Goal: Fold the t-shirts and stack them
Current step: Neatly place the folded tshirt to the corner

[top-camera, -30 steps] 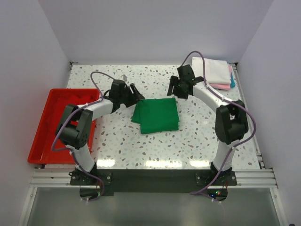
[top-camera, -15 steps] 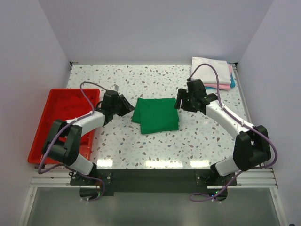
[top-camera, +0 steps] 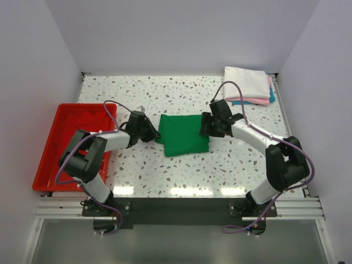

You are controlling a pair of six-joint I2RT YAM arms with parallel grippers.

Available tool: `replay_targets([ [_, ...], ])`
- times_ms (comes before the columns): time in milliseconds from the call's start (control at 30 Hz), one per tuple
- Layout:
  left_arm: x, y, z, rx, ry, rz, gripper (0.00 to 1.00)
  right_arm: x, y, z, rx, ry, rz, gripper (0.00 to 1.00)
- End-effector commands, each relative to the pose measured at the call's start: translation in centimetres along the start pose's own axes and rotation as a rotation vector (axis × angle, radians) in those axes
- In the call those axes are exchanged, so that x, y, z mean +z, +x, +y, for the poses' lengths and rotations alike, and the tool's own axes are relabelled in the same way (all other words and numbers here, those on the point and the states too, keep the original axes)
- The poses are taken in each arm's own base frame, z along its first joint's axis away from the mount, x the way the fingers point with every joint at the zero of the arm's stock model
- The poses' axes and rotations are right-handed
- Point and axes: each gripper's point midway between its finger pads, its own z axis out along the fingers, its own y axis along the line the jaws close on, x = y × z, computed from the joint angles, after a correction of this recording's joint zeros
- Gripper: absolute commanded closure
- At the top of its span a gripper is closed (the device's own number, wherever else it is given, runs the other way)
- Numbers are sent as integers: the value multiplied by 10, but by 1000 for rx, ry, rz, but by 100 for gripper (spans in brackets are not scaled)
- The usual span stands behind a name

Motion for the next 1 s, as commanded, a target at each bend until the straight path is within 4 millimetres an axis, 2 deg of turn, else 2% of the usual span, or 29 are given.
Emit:
replay_targets([
  [0,3,3,-12,27,33,-14,76,8,-12,-4,1,30,-51,34],
  [133,0,7,-22,32,62,-8,76,24,-13,-1,8,2,-35,25],
  [167,0,8,-22,34,64,-5,76,34,-9,-2,18,-10,-7,23],
  [233,-1,11,-25,34,77,3,77,41,-14,7,26,-61,-8,20],
  [267,0,14,-26,35,78,10,77,49,-7,10,28,-80,25,19],
  [367,-1,20,-27,40,87,23,78,58,-6,17,43,-108,43,18],
  [400,-1,21,-27,38,90,29,78,62,1,17,62,-113,63,18],
  [467,0,24,-28,38,98,35,78,65,2,19,81,-130,55,22],
  [500,0,25,-28,38,102,40,79,67,9,20,100,-134,72,25],
  [633,0,27,-34,32,124,48,79,72,23,12,93,-51,92,48],
  [667,-1,27,-36,33,130,48,79,72,26,10,92,-41,98,63],
  [733,-4,26,-41,34,142,49,79,72,28,7,83,-4,96,76],
  [767,-6,21,-47,38,156,39,79,71,27,6,72,11,91,88],
  [800,-7,20,-49,40,159,38,78,68,26,8,49,25,93,95],
  [833,-9,19,-50,48,154,40,75,65,23,8,36,39,84,100],
  [867,-14,11,-60,56,170,24,71,63,15,5,19,79,53,100],
  [900,-16,7,-63,62,172,18,65,59,7,9,-13,88,28,100],
  [933,-19,6,-62,77,159,22,53,55,5,4,-31,124,27,100],
  [967,-25,-2,-71,88,171,1,47,52,-3,-1,-52,164,-2,100],
])
